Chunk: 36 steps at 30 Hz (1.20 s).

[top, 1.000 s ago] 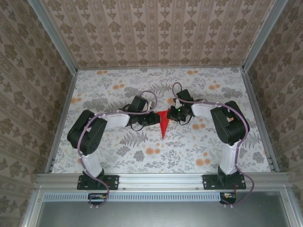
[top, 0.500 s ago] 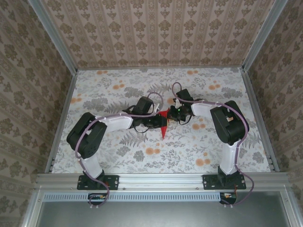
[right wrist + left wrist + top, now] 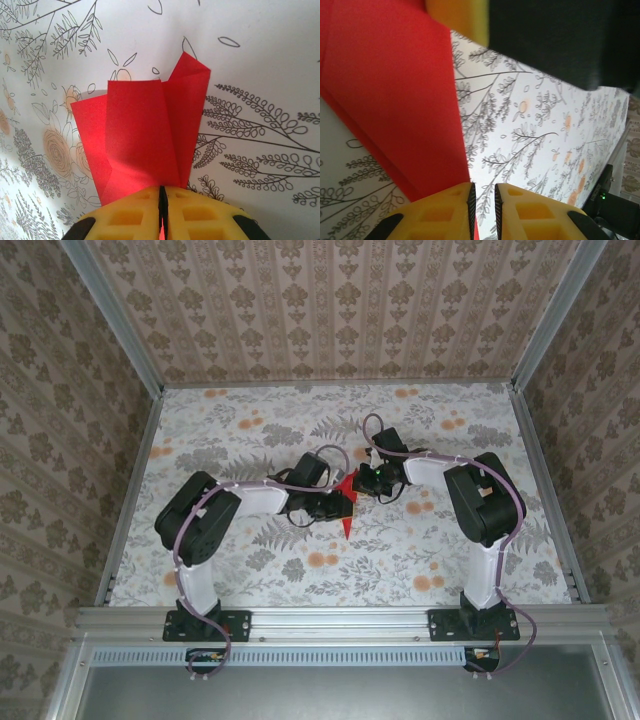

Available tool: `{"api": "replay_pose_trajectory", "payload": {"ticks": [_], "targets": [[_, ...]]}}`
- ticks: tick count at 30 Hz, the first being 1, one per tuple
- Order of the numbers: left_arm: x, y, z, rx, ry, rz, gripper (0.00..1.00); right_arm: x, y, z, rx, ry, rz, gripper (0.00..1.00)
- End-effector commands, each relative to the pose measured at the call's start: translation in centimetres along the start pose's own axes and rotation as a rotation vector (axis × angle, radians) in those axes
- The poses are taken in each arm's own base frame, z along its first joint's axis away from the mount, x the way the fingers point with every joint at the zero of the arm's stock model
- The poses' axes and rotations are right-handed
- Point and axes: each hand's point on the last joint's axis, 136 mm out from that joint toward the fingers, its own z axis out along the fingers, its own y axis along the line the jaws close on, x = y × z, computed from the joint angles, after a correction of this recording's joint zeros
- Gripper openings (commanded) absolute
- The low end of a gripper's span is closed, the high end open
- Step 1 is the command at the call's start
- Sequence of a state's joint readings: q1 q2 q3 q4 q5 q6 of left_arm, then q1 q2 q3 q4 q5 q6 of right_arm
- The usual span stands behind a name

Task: Fold a paper plane with a square sheet of paper (fold left side to right side)
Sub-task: Fold the wing for the fifth time at the center of the table.

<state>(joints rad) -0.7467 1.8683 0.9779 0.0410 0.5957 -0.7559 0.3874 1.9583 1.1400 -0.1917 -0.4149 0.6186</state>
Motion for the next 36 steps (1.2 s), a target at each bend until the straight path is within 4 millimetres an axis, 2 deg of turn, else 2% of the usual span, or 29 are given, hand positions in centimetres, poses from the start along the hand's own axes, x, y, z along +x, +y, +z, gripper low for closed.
{"api": "replay_pose_trajectory", "payload": {"ticks": [1,8,12,15,19,21,24,27,31,36], "targets": [[0.7,0.7,0.7,-0.032,0.024,-0.022,0.2,2.4,-3.0,1.4,0.115,0.083,0.022,0.12],[1.3,1.9,1.0,-0.086,0.037,-0.037,0.19,2.4,-3.0,1.4,0.115,0.081,0.018,0.12],[2.0,3.0,1.0,-0.137,0.05,-0.057,0.15,1.8,-2.2,1.0,0.081,0.054,0.004,0.11],[2.8,4.0,0.9,-0.185,0.061,-0.07,0.13,0.8,-0.9,0.2,0.031,0.007,-0.021,0.08],[3.4,4.7,1.0,-0.211,0.069,-0.078,0.11,-0.8,1.4,-2.0,-0.067,-0.078,-0.058,0.06],[3.5,4.8,1.1,-0.222,0.07,-0.077,0.1,-0.9,2.2,-3.0,-0.097,-0.102,-0.073,0.05],[3.5,5.1,1.2,-0.244,0.072,-0.075,0.1,-0.1,2.8,-4.0,-0.133,-0.108,-0.087,0.05],[3.6,5.4,1.2,-0.269,0.081,-0.075,0.1,1.2,2.7,-4.4,-0.149,-0.095,-0.086,0.05],[3.7,5.6,1.3,-0.286,0.088,-0.071,0.08,3.1,3.3,-3.7,-0.188,-0.055,-0.085,0.05],[3.8,5.8,1.3,-0.298,0.091,-0.07,0.08,3.3,3.4,-2.1,-0.184,-0.027,-0.083,0.05]]}}
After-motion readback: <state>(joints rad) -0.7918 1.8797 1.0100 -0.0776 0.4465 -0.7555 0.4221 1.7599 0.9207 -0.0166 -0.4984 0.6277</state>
